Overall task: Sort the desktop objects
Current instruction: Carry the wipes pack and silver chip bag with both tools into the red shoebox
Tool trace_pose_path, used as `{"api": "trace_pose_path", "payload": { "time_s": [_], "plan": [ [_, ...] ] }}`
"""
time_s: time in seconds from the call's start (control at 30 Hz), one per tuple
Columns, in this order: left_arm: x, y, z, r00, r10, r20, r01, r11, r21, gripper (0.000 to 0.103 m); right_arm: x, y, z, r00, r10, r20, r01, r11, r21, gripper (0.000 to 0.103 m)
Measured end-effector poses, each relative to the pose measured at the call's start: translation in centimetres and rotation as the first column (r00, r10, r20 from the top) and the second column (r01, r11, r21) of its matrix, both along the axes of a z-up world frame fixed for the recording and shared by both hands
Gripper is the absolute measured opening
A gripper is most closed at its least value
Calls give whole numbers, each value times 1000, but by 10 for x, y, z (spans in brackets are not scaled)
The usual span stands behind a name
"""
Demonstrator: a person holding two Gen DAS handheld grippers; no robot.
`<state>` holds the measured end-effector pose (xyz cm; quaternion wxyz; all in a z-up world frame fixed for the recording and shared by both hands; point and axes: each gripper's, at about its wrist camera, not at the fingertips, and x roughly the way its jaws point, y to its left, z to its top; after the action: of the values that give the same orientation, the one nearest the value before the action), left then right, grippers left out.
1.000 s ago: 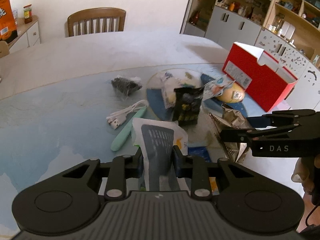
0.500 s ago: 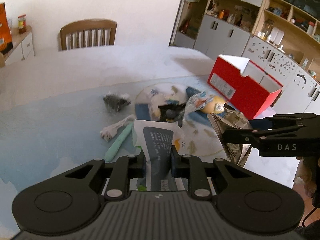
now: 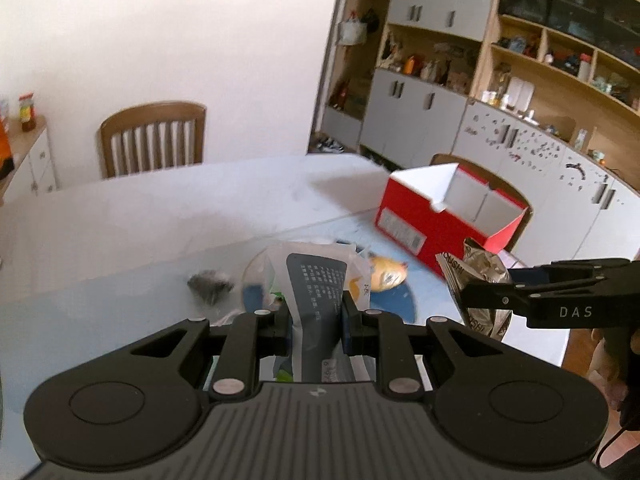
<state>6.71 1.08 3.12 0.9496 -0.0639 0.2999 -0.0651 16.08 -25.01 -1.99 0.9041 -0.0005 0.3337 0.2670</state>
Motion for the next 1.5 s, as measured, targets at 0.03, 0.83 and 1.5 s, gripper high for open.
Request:
{"api": "trace_pose_path", "payload": {
  "time_s": [0.03,0.83,1.5],
  "plan": [
    [0,-3,6,1000,-7,12,7,1000,3,20,0,-4,3,1000,-8,2,8,1000,7,56],
    [108,-134,41,991,-133,30,134,991,-16,20,70,-117,31,997,-81,-5,81,996,38,56],
    [232,-239,33,986,-166,-5,166,986,11,20,187,-196,21,998,-67,4,67,998,-11,56]
  ]
}}
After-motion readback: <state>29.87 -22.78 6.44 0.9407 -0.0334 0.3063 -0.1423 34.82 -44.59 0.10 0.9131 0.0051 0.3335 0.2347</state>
